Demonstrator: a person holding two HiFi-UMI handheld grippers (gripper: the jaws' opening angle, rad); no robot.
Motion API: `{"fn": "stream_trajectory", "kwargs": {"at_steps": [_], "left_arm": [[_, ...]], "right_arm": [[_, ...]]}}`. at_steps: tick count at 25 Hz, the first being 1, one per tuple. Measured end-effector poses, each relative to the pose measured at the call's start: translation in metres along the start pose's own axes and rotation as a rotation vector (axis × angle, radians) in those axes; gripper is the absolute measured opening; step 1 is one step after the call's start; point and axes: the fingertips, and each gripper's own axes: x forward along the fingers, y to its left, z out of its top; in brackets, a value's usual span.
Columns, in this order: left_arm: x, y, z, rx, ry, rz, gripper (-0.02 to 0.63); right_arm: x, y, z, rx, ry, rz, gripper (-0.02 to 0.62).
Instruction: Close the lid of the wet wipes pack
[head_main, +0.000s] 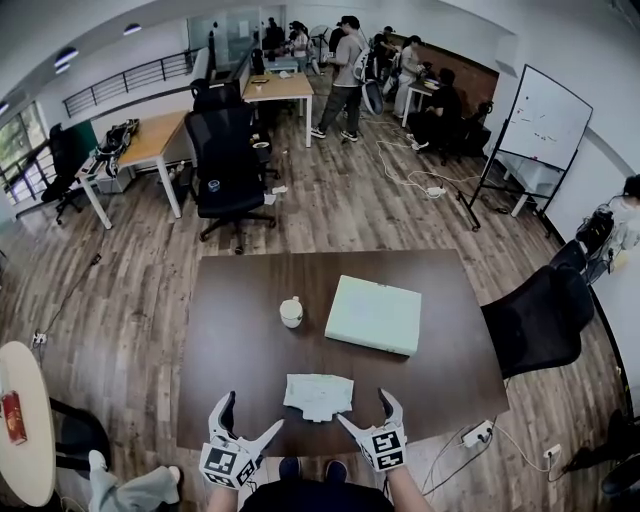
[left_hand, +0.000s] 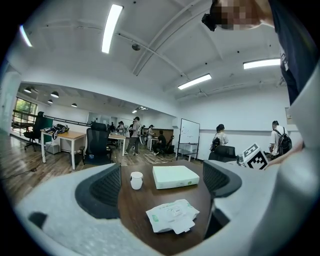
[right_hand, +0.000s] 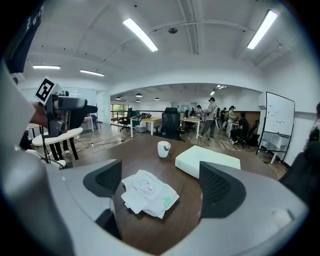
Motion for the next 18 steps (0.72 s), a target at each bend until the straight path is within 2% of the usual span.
{"fn": "stream_trajectory", "kwargs": {"at_steps": [4,8,12,18], "left_arm": [[-0.003,-0.001,-0.004,-0.011,-0.004,0.011,0.502],[-0.004,-0.002,-0.004,-0.015,-0.011,0.015,0.502],[-0.009,0.002,-0.004,-0.011,-0.009,0.028,0.502],[-0.008,0.0,-0.001,-0.017,-0.007,0.028,0.502]], "right_arm": [[0.006,0.004,-0.023,-0.019,0.053,0.01,0.497],[0.015,-0.001,-0.054,0.018,0.11,0.013,0.497],[0.031,0.005,-0.089,-0.035,0.19,0.025,0.499],[0.048,0.012,-0.117,-0.105,0.27,0.048,0.502]]}}
